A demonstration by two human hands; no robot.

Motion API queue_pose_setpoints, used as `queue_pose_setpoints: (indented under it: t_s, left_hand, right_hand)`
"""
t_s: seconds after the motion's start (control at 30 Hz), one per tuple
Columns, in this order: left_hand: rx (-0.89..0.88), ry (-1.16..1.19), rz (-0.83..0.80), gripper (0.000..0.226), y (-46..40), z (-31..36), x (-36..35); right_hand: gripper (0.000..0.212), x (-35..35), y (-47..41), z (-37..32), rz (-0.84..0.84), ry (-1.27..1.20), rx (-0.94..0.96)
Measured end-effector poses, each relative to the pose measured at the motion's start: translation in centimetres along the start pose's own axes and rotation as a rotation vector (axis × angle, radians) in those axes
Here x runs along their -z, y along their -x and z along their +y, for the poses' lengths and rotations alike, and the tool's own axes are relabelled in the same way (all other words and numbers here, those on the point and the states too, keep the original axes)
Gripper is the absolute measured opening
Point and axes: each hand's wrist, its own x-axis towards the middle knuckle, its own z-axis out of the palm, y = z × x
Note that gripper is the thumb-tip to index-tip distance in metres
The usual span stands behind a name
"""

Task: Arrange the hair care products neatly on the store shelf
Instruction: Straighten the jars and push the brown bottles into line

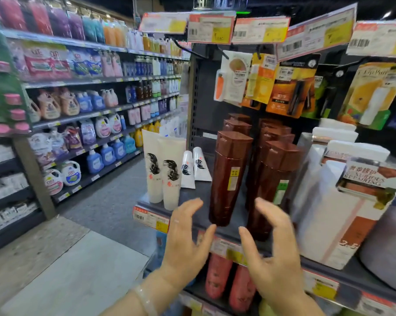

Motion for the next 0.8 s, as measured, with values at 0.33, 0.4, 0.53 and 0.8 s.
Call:
queue_pose_setpoints:
  t_s: [0.33,0.4,0.53,0.8]
  left_hand:
    - [0.29,-0.184,-0.305,0.058,-4.9,-10.3,12.3]
    - [0.322,-0.148,-0.432,0.062,-6.7,-11.0,12.2]
    - [0.389,0.035,-0.544,0.059,-8.8,-10.8,10.5]
    - [0.364,0.148,-0.502,0.028,-9.3,-11.0,8.9]
  right_hand:
    - [0.083,-12.9,-4.0,-4.4,-0.326,-0.012,-0.495]
    - [0.086,-14.2,-4.5,-4.3,-0.285,0.011,-0.569]
    - [0.076,-15.4,-4.6,-4.2,-0.22,0.06,-0.636]
    - [0.045,-16.2,-4.3,-3.9,-0.216,0.213,-0.612]
